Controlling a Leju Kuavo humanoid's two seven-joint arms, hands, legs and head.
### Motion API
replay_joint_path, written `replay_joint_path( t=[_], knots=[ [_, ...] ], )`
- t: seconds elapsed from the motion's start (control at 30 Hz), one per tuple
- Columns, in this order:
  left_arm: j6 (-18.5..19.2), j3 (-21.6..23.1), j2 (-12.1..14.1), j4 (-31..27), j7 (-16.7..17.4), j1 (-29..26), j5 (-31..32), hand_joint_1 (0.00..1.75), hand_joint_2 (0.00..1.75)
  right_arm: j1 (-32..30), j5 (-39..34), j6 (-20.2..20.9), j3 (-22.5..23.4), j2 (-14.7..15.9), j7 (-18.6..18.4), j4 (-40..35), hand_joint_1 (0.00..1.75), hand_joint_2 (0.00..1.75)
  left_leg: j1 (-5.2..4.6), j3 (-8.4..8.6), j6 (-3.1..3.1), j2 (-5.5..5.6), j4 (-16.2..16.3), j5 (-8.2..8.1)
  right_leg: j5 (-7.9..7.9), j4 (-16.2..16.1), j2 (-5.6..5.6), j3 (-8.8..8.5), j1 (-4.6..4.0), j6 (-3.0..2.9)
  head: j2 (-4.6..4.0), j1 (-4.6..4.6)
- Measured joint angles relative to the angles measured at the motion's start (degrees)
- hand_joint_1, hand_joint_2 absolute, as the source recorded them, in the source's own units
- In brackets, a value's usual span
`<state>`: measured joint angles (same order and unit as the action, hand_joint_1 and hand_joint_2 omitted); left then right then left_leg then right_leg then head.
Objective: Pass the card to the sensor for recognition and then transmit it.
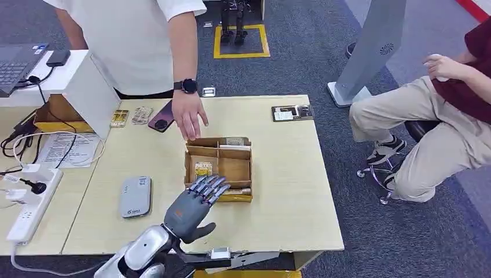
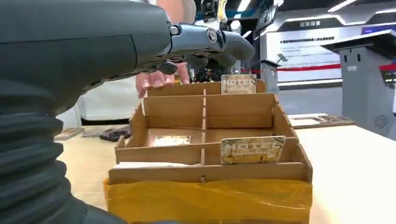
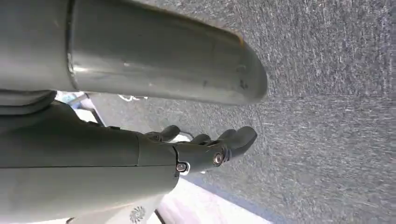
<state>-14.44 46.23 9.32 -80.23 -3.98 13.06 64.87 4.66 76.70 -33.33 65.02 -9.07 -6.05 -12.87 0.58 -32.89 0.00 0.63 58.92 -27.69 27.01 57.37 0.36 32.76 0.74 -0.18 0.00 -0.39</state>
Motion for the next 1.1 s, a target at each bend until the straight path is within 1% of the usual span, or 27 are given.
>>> replay_joint_path(
  t=[0.03, 0.13, 0.2, 0.27, 0.4, 0.5, 0.77, 0.8, 0.87, 0.93, 1.03, 1.1],
  knots=[
    [0.8, 0.0, -1.1, 1.6, 0.2, 0.9, -1.1, 0.00, 1.75, 0.1, 0.6, 0.2, -0.2, 0.0, 0.0, 0.0, 0.00, 0.00, 0.00, -0.01, 0.00, 0.01, 0.0, 0.00, 0.00, 0.0, -0.01, -0.03, 0.00, 0.00, 0.00, 0.00],
    [2.2, 0.5, -5.6, 6.9, 0.3, 4.0, -2.9, 0.00, 1.75, 0.4, 1.7, 0.2, -1.1, 0.0, 0.0, 0.0, 0.00, 0.00, 0.00, -0.01, 0.00, -0.01, 0.0, 0.00, -0.05, 0.0, 0.02, -0.05, 0.00, 0.02, 0.00, 0.02],
    [2.5, 0.7, -7.6, 9.2, 0.4, 5.4, -3.3, 0.00, 1.75, 0.4, 2.0, 0.3, -1.5, 0.0, 0.0, 0.0, 0.00, 0.00, 0.00, 0.00, 0.00, -0.04, 0.0, 0.00, -0.06, 0.0, 0.08, -0.05, 0.00, 0.02, 0.00, 0.00],
    [2.9, 0.9, -8.9, 11.4, 0.6, 6.6, -3.5, 0.00, 1.75, 0.4, 2.0, 0.3, -1.6, 0.0, 0.0, 0.0, 0.00, 0.00, -0.01, -0.01, 0.00, -0.02, 0.0, 0.00, -0.05, 0.0, 0.06, -0.05, 0.00, 0.03, 0.00, 0.00],
    [3.5, 1.4, -10.9, 14.6, 1.0, 7.9, -3.5, 0.00, 1.75, 0.5, 2.3, 0.3, -2.1, 0.0, 0.0, 0.0, 0.00, 0.00, 0.00, -0.02, 0.00, -0.02, 0.0, -0.01, -0.05, 0.0, 0.07, -0.01, 0.00, 0.03, 0.00, 0.00],
    [3.9, 1.5, -11.9, 16.4, 1.2, 8.7, -3.6, 0.00, 1.75, 0.5, 2.4, 0.4, -2.5, 0.0, 0.0, 0.0, 0.00, 0.00, 0.01, -0.02, 0.00, -0.03, 0.0, -0.01, -0.04, 0.0, 0.08, 0.00, 0.00, 0.03, 0.00, 0.00],
    [4.3, 2.4, -13.8, 18.5, 1.7, 10.1, -3.6, 0.00, 1.75, 0.5, 2.5, 0.5, -2.9, 0.0, 0.0, 0.0, 0.00, 0.00, 0.00, -0.03, 0.01, -0.03, 0.0, 0.00, -0.05, 0.0, 0.08, 0.00, 0.00, 0.03, 0.00, 0.02],
    [4.0, 2.5, -14.0, 18.6, 2.0, 10.2, -3.6, 0.00, 1.75, 0.5, 2.5, 0.5, -2.9, 0.0, 0.0, 0.0, 0.00, 0.00, 0.00, -0.03, 0.01, -0.03, 0.0, 0.00, -0.05, 0.0, 0.08, -0.01, 0.00, 0.03, 0.00, 0.00],
    [1.9, 2.5, -14.3, 18.9, 3.4, 10.2, -2.7, 0.00, 1.75, 0.5, 2.5, 0.5, -2.9, 0.0, 0.0, 0.0, 0.00, 0.00, 0.00, -0.03, 0.01, -0.03, 0.0, -0.01, -0.05, 0.0, 0.08, -0.01, 0.00, 0.03, 0.00, 0.00],
    [-1.2, 2.5, -14.5, 19.2, 4.5, 10.2, -1.9, 0.00, 1.75, 0.5, 2.3, 0.5, -2.9, 0.0, 0.0, 0.0, 0.00, 0.00, 0.00, -0.04, 0.01, -0.03, 0.0, -0.01, -0.04, 0.0, 0.08, -0.01, 0.00, 0.03, 0.00, 0.00],
    [-7.3, 2.5, -14.6, 19.2, 5.8, 10.0, -0.3, 0.00, 1.75, 0.5, 2.0, 0.5, -2.9, 0.0, 0.0, 0.0, 0.00, 0.00, 0.00, -0.05, 0.01, -0.02, 0.0, -0.01, -0.04, 0.0, 0.07, -0.01, 0.00, 0.03, 0.00, 0.00],
    [-9.0, 2.5, -14.6, 19.2, 6.0, 9.8, 0.0, 0.00, 1.75, 0.5, 2.0, 0.5, -2.9, 0.0, 0.0, 0.0, 0.00, 0.00, 0.00, -0.05, 0.01, -0.02, 0.0, -0.01, -0.04, 0.0, 0.07, -0.01, 0.00, 0.03, 0.00, 0.00]
  ],
)
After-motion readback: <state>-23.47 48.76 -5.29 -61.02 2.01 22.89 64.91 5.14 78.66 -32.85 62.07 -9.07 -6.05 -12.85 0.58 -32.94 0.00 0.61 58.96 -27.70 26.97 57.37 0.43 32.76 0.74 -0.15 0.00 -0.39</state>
